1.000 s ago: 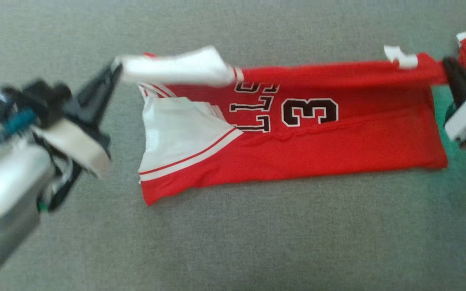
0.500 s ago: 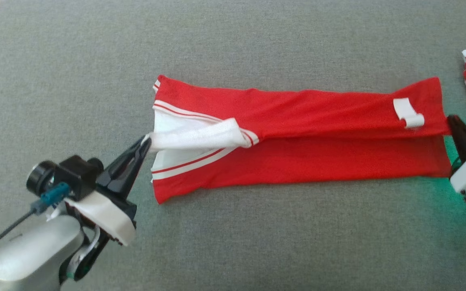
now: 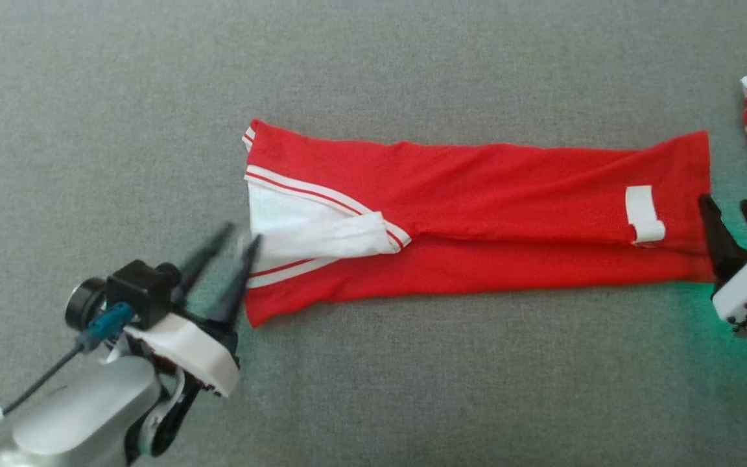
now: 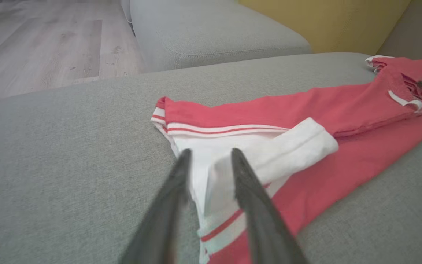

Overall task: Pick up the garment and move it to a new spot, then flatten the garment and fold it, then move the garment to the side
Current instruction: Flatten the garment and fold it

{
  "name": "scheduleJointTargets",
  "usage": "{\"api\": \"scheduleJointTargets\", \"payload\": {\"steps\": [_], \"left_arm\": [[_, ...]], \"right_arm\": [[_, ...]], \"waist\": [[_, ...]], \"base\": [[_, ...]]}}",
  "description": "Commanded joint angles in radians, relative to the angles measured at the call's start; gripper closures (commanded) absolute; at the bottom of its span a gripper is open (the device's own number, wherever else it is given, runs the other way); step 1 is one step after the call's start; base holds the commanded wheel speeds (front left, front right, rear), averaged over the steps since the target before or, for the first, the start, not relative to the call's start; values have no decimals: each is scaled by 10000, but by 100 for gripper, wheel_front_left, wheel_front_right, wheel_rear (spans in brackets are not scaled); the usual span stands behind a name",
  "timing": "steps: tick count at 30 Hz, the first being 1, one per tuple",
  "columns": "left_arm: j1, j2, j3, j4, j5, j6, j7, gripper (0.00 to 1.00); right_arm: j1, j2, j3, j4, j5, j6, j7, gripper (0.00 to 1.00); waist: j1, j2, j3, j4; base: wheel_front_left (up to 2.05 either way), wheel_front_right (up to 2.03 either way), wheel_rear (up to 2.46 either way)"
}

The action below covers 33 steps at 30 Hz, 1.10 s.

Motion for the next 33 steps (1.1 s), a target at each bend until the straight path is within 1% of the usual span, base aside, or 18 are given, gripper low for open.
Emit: {"api": "scheduleJointTargets", "payload": {"steps": [1,3,5,9,12,13,16,18,20,25,29,33], "left_arm": [[127,108,740,-21,54,312,-168,0],[378,-169,1013,39,244,614,-208,0],[730,-522,1494,-26,467,906,-219,0],[1670,-1215,2511,-297,1365,1455,-224,0],[2493,-1709,3241,-511,2178,1932,-225,0],[2493,-1709,3241,-511,2178,1932,-225,0],[3298,-2178,3786,-713,2927,2292,-226,0],[3730,-2442,3988,-808,3434,2432,-226,0],[4095,-2715,4189,-910,3868,2484,-226,0],[4795,-3264,4579,-1026,4938,2482,-226,0],[5156,-3583,4861,-1016,5534,2343,-227,0],[5312,-3871,5166,-964,5907,2106,-227,0]], "right_arm": [[268,30,-109,-359,-113,-7,-385,0],[528,254,-294,-449,-249,-7,-724,0],[787,551,-539,-542,-344,-7,-1043,0],[1241,1234,-972,-617,-544,-7,-1372,0],[1419,1591,-1211,-488,-734,-7,-1420,0],[1419,1591,-1211,-488,-734,-7,-1420,0],[1355,1856,-1684,-137,-1040,-7,-1473,0],[1169,2044,-2175,212,-1165,-7,-1444,0],[887,2154,-2754,649,-1425,-7,-1432,0],[204,2157,-3751,1700,-2239,-7,-1187,0],[-233,2152,-4357,2466,-2781,-7,-868,0],[-472,2227,-4589,3128,-3121,-7,-507,0]], "waist": [[-1,0,-206,14],[-1,0,-394,53],[-1,0,-601,111],[-1,0,-1061,268],[-1,0,-1365,403],[-1,0,-1365,403],[-1,0,-1571,634],[-1,0,-1672,834],[-1,0,-1717,1046],[-1,0,-1713,1527],[-1,0,-1647,1769],[-1,0,-1616,1860]], "base": [[0,0,0],[0,0,0],[0,0,0],[0,0,0],[0,0,0],[0,0,0],[0,0,0],[0,0,0],[0,0,0],[0,0,0],[0,0,0],[0,0,0]]}}
